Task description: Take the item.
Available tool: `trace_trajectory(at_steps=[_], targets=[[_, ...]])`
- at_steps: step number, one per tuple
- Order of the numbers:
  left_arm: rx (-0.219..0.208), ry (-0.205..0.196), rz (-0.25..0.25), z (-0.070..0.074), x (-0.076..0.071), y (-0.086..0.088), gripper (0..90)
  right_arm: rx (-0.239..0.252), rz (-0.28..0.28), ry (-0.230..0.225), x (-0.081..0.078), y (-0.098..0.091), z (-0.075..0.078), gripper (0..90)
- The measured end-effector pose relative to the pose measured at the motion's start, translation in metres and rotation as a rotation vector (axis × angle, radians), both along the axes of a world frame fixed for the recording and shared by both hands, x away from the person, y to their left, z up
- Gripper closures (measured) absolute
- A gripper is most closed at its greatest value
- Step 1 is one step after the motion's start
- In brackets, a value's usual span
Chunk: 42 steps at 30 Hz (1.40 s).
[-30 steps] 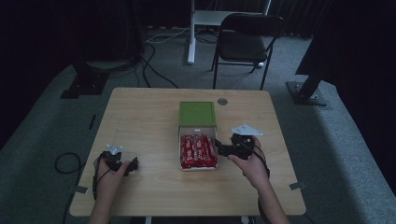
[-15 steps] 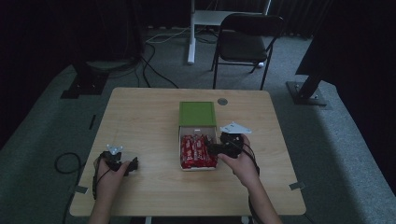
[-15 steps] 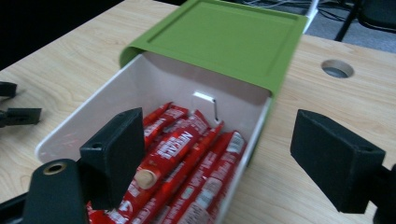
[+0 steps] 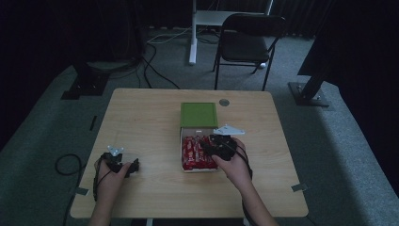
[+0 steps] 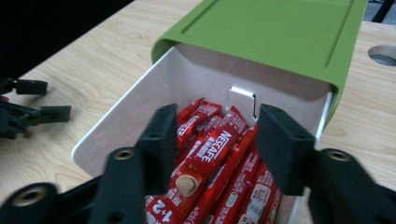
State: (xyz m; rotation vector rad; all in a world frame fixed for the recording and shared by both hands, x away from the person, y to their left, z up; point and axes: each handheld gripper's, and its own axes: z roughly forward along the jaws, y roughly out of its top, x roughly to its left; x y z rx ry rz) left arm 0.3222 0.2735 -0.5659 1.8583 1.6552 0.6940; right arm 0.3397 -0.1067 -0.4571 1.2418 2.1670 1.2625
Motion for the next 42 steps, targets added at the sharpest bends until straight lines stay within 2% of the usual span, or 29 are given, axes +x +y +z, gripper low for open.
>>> trace_trajectory(at_steps=[1,2,7,11,15,18,26,28,33,36,39,42], targets=[[-0.001,-0.003,0.002,0.0,0.0,0.0,2.0,-0.01,0.01,0.019,-0.001,0.003,-0.003,50.3],[-0.001,-0.002,0.002,0.0,0.0,0.0,2.0,-0.028,0.012,0.013,-0.001,0.005,-0.004,50.9],[0.001,-0.001,0.0,0.0,0.0,0.0,2.0,-0.037,0.026,0.024,-0.002,0.01,-0.009,53.7],[0.001,0.0,-0.001,0.0,0.0,0.0,2.0,-0.038,0.004,0.029,-0.004,0.014,-0.014,58.2],[0.001,0.0,-0.001,0.0,0.0,0.0,2.0,-0.037,0.005,0.063,-0.003,0.017,-0.021,59.1],[0.001,0.0,-0.001,0.0,0.0,0.0,2.0,-0.063,0.001,0.071,-0.002,0.019,-0.026,59.6],[0.001,0.0,-0.001,0.0,0.0,0.0,2.0,-0.059,-0.024,0.098,-0.002,0.021,-0.031,60.2],[0.001,0.0,-0.001,0.0,0.0,0.0,2.0,-0.045,-0.036,0.103,-0.002,0.021,-0.03,60.9],[0.002,0.0,-0.002,0.0,0.0,0.0,2.0,-0.103,-0.031,0.091,-0.004,0.028,-0.032,58.3],[0.003,0.0,-0.002,0.0,0.0,0.0,2.0,-0.083,-0.033,0.121,-0.004,0.03,-0.034,57.6],[0.003,0.0,-0.002,0.0,0.0,0.0,2.0,-0.08,-0.044,0.119,-0.004,0.031,-0.035,57.8],[0.003,0.0,-0.002,0.0,0.0,0.0,2.0,-0.075,-0.046,0.138,-0.003,0.031,-0.036,57.2]])
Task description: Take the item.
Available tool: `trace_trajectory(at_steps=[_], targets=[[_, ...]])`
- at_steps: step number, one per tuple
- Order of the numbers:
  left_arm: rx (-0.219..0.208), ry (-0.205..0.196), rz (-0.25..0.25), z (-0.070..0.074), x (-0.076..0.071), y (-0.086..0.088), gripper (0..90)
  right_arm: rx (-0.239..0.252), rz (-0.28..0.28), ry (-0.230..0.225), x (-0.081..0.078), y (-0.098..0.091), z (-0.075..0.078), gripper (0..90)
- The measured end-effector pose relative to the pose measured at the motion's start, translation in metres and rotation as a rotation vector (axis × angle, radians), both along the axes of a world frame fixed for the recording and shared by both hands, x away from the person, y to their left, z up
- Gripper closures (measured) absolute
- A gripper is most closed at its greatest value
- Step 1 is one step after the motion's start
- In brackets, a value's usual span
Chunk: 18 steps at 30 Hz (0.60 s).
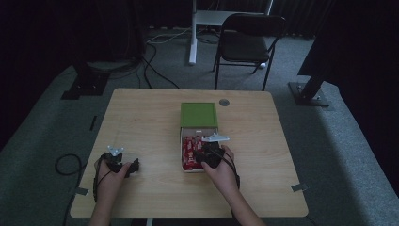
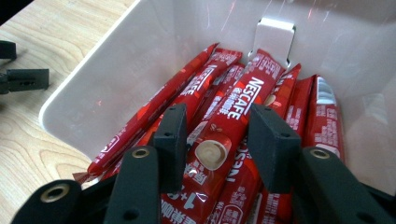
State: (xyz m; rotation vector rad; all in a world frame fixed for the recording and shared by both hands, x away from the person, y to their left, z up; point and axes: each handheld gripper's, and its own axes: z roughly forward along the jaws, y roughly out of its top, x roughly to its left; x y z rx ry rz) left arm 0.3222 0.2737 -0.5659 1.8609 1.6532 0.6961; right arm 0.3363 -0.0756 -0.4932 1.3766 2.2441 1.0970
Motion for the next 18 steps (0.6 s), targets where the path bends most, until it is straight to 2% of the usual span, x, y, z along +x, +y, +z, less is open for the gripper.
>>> trace_trajectory(at_steps=[6,8,9,14,17,18], targets=[[0.0,0.0,0.0,0.0,0.0,0.0,2.0,-0.016,-0.011,0.012,0.0012,0.0024,-0.0001,56.7],[0.0,0.0,0.0,0.0,0.0,0.0,2.0,-0.017,-0.014,0.013,0.0011,0.0024,-0.0003,62.1],[0.0,0.0,0.0,0.0,0.0,0.0,2.0,-0.01,-0.015,0.016,0.0012,0.0017,-0.0004,69.2],[0.0,0.0,0.0,0.0,0.0,0.0,2.0,-0.003,-0.004,0.013,0.0013,-0.0003,-0.0003,73.3],[0.0,0.0,0.0,0.0,0.0,0.0,2.0,-0.009,-0.002,0.002,0.0009,-0.0007,0.0034,80.6],[0.0,0.0,0.0,0.0,0.0,0.0,2.0,-0.009,-0.002,0.002,0.0009,-0.0007,0.0034,80.6]])
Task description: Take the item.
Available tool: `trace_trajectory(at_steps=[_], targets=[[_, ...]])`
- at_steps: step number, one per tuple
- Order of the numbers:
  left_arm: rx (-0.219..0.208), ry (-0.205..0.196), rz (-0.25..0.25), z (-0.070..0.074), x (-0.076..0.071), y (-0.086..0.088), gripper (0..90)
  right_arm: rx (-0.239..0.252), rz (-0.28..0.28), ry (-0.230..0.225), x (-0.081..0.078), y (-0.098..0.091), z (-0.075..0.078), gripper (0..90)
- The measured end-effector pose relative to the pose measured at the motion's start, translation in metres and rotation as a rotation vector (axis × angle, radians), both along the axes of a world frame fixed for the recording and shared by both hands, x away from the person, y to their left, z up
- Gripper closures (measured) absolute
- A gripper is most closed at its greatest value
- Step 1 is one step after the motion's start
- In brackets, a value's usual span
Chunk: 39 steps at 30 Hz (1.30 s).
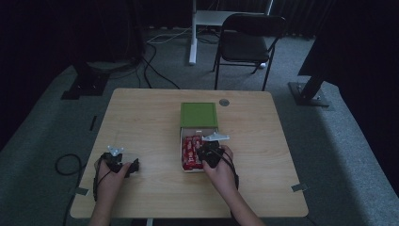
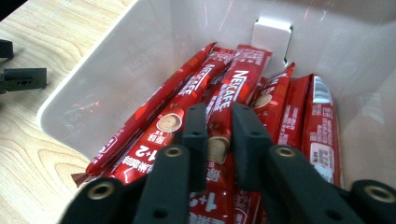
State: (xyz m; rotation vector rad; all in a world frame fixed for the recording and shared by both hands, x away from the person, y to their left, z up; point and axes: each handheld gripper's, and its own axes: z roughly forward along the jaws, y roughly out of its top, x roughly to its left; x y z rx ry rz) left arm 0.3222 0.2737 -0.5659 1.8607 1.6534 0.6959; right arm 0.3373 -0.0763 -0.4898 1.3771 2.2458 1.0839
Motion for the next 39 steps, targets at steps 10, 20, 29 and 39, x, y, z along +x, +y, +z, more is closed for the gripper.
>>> trace_trajectory(at_steps=[10,20,29,39], targets=[[0.0,0.0,0.0,0.0,0.0,0.0,2.0,0.056,0.039,0.005,-0.003,-0.008,0.016,84.0],[-0.001,0.0,0.001,0.0,0.0,0.0,2.0,0.093,0.082,-0.004,-0.008,-0.014,0.029,84.0],[-0.001,0.0,0.001,0.0,0.0,0.0,2.0,0.118,0.104,-0.028,-0.013,-0.022,0.04,83.9],[0.0,0.002,-0.001,0.0,0.0,0.0,2.0,0.145,0.118,-0.057,-0.018,-0.027,0.051,83.9]])
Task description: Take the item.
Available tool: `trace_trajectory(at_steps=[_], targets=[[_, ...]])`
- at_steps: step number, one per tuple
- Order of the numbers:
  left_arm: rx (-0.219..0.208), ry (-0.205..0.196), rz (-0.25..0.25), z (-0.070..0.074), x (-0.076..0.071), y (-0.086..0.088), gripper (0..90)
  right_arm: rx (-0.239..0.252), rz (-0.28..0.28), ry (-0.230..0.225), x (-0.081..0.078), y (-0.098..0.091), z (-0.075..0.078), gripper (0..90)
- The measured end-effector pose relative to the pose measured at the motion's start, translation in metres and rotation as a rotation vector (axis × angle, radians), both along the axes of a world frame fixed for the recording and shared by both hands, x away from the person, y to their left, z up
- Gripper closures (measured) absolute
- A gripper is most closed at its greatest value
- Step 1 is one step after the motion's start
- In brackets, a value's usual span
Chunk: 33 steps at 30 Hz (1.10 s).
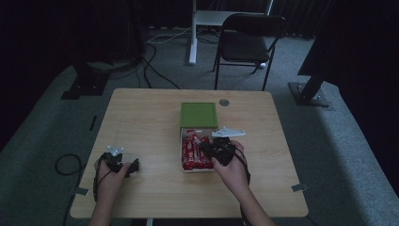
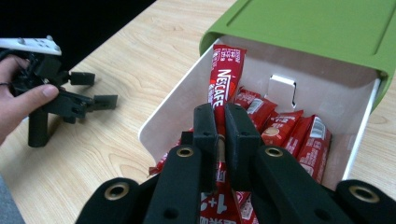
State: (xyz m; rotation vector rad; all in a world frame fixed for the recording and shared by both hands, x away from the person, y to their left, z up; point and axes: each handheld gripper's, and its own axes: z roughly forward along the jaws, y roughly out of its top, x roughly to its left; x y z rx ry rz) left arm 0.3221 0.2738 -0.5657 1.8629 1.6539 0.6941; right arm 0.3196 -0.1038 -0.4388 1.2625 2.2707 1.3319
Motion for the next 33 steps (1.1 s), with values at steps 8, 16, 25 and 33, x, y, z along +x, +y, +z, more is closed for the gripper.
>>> trace_trajectory(at_steps=[8,16,25,33], targets=[[0.0,0.0,0.0,0.0,0.0,0.0,2.0,0.014,-0.007,-0.041,0.0,-0.008,0.01,83.9],[0.0,0.0,0.0,0.0,0.0,0.0,2.0,0.023,-0.046,-0.051,0.004,-0.022,0.014,83.9],[0.0,0.0,0.0,0.0,0.0,0.0,2.0,0.029,-0.107,-0.076,0.009,-0.044,0.018,83.8],[0.002,0.0,-0.002,0.0,0.0,0.0,2.0,0.02,-0.153,-0.092,0.013,-0.061,0.018,83.9]])
